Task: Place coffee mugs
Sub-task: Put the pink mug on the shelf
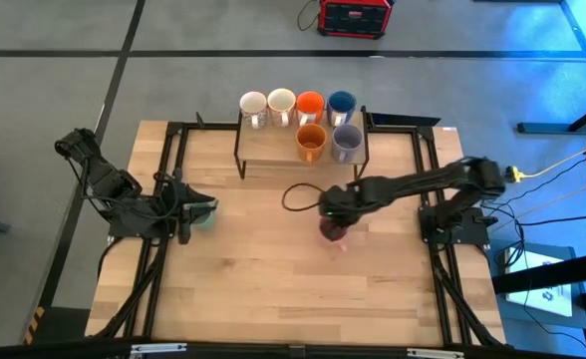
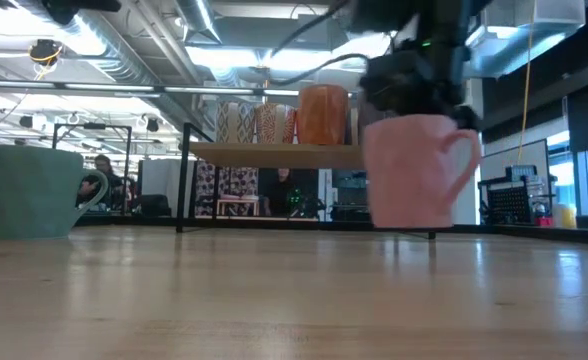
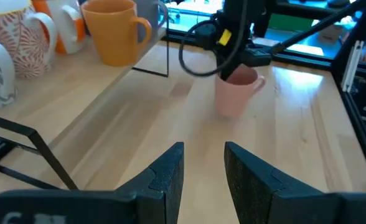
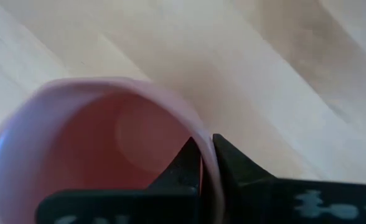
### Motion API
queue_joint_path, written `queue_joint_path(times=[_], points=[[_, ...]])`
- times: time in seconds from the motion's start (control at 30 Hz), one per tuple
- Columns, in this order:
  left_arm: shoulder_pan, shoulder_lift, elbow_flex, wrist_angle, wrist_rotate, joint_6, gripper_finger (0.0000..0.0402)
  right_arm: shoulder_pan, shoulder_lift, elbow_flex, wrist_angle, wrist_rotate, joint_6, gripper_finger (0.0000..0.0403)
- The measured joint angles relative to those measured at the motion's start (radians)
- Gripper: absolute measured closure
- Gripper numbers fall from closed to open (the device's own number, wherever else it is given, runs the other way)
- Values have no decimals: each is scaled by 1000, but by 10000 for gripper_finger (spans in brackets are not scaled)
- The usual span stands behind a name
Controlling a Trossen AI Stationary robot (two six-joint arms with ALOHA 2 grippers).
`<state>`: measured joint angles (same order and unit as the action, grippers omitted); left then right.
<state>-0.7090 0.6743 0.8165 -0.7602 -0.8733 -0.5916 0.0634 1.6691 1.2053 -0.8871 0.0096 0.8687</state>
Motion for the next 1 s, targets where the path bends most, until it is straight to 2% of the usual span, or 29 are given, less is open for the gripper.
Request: queue_joint_path(times=[0.13,0.3,0.53,0.77,1.0], points=[[0,0,0,-7,0,0,292,-12,89,90,11,-51,-9,400],[0,0,0,11,-51,-1,292,-26,172,146,25,-76,9,400],[0,0,0,20,-7,0,292,-45,221,164,85,-146,72,387],[0,0,0,16,54,68,292,-44,222,164,88,-109,153,348],[0,0,0,14,75,78,292,-44,217,172,77,-90,166,270]])
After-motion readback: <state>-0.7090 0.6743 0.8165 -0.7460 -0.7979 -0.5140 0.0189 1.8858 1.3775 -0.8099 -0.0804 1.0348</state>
